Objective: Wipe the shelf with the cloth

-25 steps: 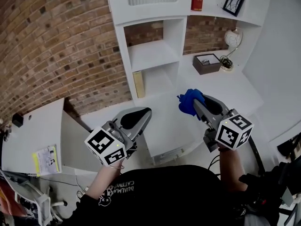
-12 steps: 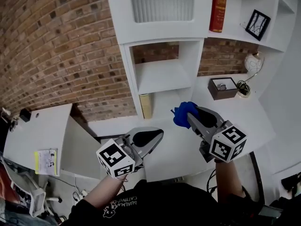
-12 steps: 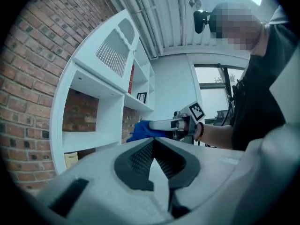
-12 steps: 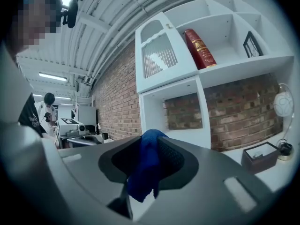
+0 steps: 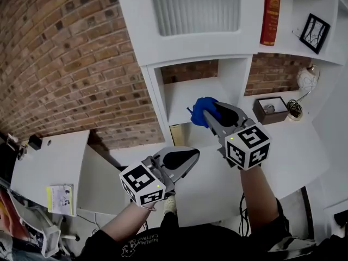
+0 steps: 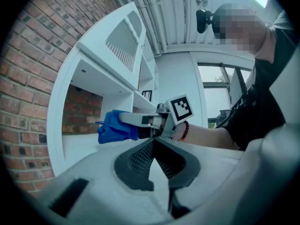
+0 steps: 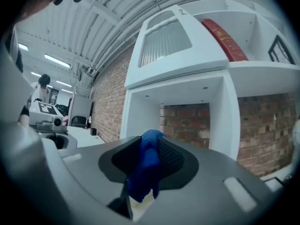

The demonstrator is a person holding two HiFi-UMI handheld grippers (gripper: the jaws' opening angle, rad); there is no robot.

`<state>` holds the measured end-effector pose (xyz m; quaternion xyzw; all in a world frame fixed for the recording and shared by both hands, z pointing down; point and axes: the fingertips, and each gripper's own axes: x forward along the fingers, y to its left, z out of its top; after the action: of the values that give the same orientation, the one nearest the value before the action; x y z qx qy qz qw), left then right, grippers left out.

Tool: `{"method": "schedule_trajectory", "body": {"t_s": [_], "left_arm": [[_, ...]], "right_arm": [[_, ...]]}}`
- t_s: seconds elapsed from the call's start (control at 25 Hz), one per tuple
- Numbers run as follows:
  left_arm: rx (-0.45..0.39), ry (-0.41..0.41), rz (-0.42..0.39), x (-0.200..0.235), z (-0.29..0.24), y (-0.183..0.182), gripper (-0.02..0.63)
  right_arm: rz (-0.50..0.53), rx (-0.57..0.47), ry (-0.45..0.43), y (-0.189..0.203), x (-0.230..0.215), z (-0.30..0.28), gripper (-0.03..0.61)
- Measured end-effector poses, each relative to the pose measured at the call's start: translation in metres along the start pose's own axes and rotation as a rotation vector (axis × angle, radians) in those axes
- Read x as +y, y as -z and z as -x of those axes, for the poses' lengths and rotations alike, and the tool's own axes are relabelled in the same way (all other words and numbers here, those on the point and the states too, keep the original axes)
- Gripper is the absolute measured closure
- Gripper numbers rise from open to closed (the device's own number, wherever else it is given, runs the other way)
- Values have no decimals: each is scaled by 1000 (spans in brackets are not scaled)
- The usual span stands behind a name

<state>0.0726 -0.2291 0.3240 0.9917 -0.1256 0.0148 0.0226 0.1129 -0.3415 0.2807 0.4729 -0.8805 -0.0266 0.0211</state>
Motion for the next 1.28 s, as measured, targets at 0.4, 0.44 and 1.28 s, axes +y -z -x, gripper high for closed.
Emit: {"method": "schedule_trajectory", "body": {"t_s": [0.4,0.44,1.28], "left_arm": [[-10,271,-45,7,5,-20,611],[-15,285,-60,8,8,-21,611],[28,219,-204,25,12,-13,611]], "right_arm": [[362,192,51,4,-28,-126,463],[409,215,50,6,-30,-136,463],[747,378,-91,56,-32,-228,462]]}}
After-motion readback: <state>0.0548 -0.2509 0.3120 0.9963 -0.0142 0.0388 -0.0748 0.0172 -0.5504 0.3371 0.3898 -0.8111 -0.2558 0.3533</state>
